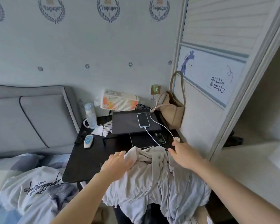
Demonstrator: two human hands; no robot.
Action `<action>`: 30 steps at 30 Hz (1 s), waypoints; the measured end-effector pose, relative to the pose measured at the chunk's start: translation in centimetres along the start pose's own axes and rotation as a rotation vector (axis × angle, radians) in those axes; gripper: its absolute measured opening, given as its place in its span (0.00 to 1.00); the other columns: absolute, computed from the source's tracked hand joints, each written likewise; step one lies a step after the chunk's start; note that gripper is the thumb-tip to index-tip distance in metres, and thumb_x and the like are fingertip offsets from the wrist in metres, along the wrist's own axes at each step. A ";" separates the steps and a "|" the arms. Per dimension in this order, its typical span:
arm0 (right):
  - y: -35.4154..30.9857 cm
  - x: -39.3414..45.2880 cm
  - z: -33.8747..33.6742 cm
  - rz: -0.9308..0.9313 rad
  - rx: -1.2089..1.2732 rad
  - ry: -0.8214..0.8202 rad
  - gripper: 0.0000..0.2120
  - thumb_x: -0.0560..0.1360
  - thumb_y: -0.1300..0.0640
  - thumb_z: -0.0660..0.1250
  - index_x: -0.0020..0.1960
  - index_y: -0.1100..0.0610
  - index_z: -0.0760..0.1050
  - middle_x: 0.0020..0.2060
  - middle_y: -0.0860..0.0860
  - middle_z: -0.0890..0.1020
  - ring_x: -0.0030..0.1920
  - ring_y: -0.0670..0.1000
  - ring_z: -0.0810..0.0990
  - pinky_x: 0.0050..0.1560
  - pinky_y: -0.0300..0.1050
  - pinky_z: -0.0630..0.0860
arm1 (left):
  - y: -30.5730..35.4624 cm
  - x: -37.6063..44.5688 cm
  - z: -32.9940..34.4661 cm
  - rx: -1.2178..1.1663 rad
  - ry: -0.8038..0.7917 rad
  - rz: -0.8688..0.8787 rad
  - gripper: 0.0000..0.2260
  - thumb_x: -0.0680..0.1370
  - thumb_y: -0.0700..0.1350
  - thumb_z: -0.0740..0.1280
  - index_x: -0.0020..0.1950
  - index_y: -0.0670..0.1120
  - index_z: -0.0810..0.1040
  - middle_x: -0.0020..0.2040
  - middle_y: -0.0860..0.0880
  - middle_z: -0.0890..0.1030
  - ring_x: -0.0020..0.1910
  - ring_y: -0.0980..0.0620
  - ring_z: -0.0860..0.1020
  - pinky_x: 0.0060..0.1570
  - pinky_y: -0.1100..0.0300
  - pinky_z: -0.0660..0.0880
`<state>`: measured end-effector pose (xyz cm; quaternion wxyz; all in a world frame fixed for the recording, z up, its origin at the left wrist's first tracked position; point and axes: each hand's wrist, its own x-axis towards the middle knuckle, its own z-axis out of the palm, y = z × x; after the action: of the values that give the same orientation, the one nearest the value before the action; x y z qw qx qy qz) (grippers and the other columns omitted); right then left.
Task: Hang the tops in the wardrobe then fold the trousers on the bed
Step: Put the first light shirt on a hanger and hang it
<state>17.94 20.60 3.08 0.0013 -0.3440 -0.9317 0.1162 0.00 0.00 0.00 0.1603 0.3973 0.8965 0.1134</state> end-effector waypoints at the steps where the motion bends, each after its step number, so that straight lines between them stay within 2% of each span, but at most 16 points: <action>1: 0.6 1.9 0.8 0.066 0.034 -0.103 0.18 0.80 0.41 0.52 0.49 0.54 0.71 0.46 0.53 0.78 0.52 0.58 0.77 0.42 0.49 0.73 | -0.4 1.5 0.5 0.055 -0.087 0.024 0.20 0.83 0.45 0.56 0.75 0.48 0.60 0.70 0.43 0.66 0.68 0.40 0.66 0.65 0.46 0.69; 3: 1.1 4.4 1.8 0.223 0.123 -0.275 0.21 0.78 0.38 0.50 0.38 0.53 0.66 0.38 0.52 0.73 0.46 0.57 0.76 0.35 0.44 0.67 | -0.5 3.5 0.6 -0.053 -0.162 -0.028 0.22 0.82 0.58 0.53 0.73 0.50 0.64 0.66 0.48 0.71 0.68 0.42 0.70 0.66 0.47 0.67; 4: 1.1 5.8 2.1 0.313 0.190 -0.339 0.23 0.77 0.37 0.50 0.40 0.55 0.68 0.41 0.54 0.75 0.46 0.57 0.76 0.36 0.44 0.67 | -0.6 4.9 0.7 -0.141 -0.211 -0.090 0.26 0.80 0.64 0.50 0.73 0.52 0.64 0.67 0.49 0.73 0.68 0.44 0.70 0.67 0.49 0.65; 6: 1.1 7.5 3.1 0.428 0.306 -0.378 0.32 0.75 0.33 0.49 0.59 0.59 0.73 0.57 0.58 0.76 0.57 0.58 0.75 0.48 0.46 0.71 | 0.1 7.2 1.1 -0.205 -0.342 -0.122 0.32 0.78 0.70 0.48 0.77 0.55 0.57 0.73 0.49 0.69 0.71 0.45 0.68 0.69 0.51 0.60; 7: 1.0 8.1 3.6 0.471 0.346 -0.393 0.36 0.75 0.32 0.50 0.68 0.59 0.69 0.65 0.58 0.73 0.62 0.58 0.73 0.56 0.48 0.70 | 0.7 8.1 1.3 -0.276 -0.404 -0.132 0.35 0.77 0.71 0.48 0.79 0.54 0.53 0.75 0.49 0.66 0.73 0.45 0.65 0.70 0.51 0.58; 9: 0.2 8.8 4.1 0.508 0.403 -0.438 0.40 0.74 0.30 0.52 0.73 0.59 0.63 0.69 0.57 0.70 0.66 0.57 0.71 0.61 0.48 0.69 | 1.7 9.6 1.6 -0.385 -0.467 -0.101 0.38 0.77 0.69 0.54 0.80 0.51 0.48 0.79 0.47 0.58 0.76 0.44 0.61 0.73 0.52 0.57; 11: -0.3 9.5 4.9 0.525 0.397 -0.488 0.38 0.74 0.31 0.55 0.71 0.60 0.65 0.67 0.57 0.72 0.63 0.56 0.73 0.58 0.47 0.70 | 2.3 11.0 1.9 -0.468 -0.538 -0.092 0.35 0.79 0.60 0.61 0.80 0.51 0.48 0.79 0.46 0.54 0.75 0.43 0.61 0.71 0.55 0.61; 12: -0.6 9.7 5.2 0.508 0.371 -0.477 0.33 0.75 0.34 0.58 0.66 0.60 0.69 0.64 0.57 0.75 0.59 0.56 0.75 0.54 0.45 0.71 | 2.4 11.6 2.2 -0.469 -0.554 -0.105 0.35 0.78 0.55 0.63 0.80 0.51 0.49 0.78 0.45 0.56 0.74 0.43 0.63 0.69 0.55 0.63; 14: -0.6 10.4 6.2 0.467 0.323 -0.403 0.15 0.76 0.45 0.63 0.49 0.58 0.72 0.54 0.56 0.79 0.52 0.55 0.78 0.45 0.43 0.71 | 2.7 12.2 2.5 -0.399 -0.529 -0.139 0.36 0.72 0.54 0.66 0.77 0.48 0.56 0.72 0.46 0.66 0.66 0.45 0.71 0.66 0.53 0.68; 15: -0.5 10.6 6.6 0.471 0.326 -0.369 0.11 0.76 0.50 0.63 0.43 0.57 0.71 0.48 0.55 0.79 0.49 0.56 0.78 0.41 0.42 0.70 | 2.7 12.4 2.7 -0.359 -0.483 -0.149 0.32 0.71 0.53 0.66 0.73 0.45 0.62 0.68 0.46 0.72 0.61 0.46 0.74 0.63 0.51 0.71; 17: -0.5 10.8 6.6 0.502 0.390 -0.313 0.10 0.75 0.54 0.63 0.36 0.56 0.68 0.38 0.53 0.76 0.42 0.55 0.76 0.32 0.42 0.66 | 2.7 13.1 3.5 -0.373 -0.402 -0.160 0.20 0.75 0.49 0.64 0.66 0.44 0.70 0.61 0.45 0.76 0.55 0.47 0.76 0.57 0.53 0.74; 20: -0.6 10.6 4.9 0.478 0.547 -0.174 0.14 0.74 0.61 0.60 0.31 0.55 0.63 0.29 0.51 0.67 0.33 0.52 0.67 0.29 0.44 0.58 | 2.8 13.4 3.5 -0.534 -0.327 -0.179 0.13 0.78 0.48 0.62 0.60 0.45 0.73 0.57 0.48 0.77 0.55 0.47 0.77 0.55 0.54 0.76; 22: -0.7 10.1 3.2 0.433 0.638 -0.033 0.18 0.74 0.63 0.59 0.29 0.54 0.57 0.28 0.50 0.62 0.30 0.50 0.60 0.30 0.44 0.54 | 2.7 13.3 2.8 -0.638 -0.277 -0.201 0.10 0.79 0.47 0.62 0.59 0.47 0.71 0.54 0.50 0.75 0.52 0.49 0.76 0.49 0.57 0.76; 25: -0.4 8.7 0.6 0.406 0.790 0.158 0.15 0.77 0.60 0.61 0.33 0.62 0.66 0.31 0.52 0.67 0.32 0.49 0.65 0.33 0.43 0.58 | 2.6 12.5 1.0 -0.822 -0.217 -0.243 0.05 0.78 0.40 0.62 0.48 0.40 0.77 0.45 0.44 0.79 0.42 0.49 0.77 0.39 0.58 0.76; 27: -0.1 7.3 -1.2 0.395 0.929 0.242 0.13 0.78 0.59 0.62 0.42 0.69 0.72 0.34 0.56 0.71 0.36 0.51 0.69 0.37 0.43 0.61 | 2.6 11.7 -0.6 -0.890 -0.177 -0.271 0.08 0.76 0.36 0.63 0.44 0.35 0.81 0.40 0.39 0.81 0.39 0.46 0.78 0.40 0.54 0.79; 30: 0.5 4.4 -4.5 0.322 1.013 0.329 0.10 0.79 0.57 0.62 0.47 0.65 0.76 0.41 0.62 0.79 0.42 0.60 0.77 0.43 0.46 0.70 | 3.2 9.6 -3.2 -1.008 -0.129 -0.311 0.10 0.76 0.32 0.62 0.40 0.38 0.82 0.42 0.36 0.82 0.39 0.42 0.80 0.46 0.48 0.80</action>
<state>15.26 24.78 7.03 0.2943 -0.4520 -0.6827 0.4930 -5.17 9.07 2.12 0.4009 0.1393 0.7674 0.4805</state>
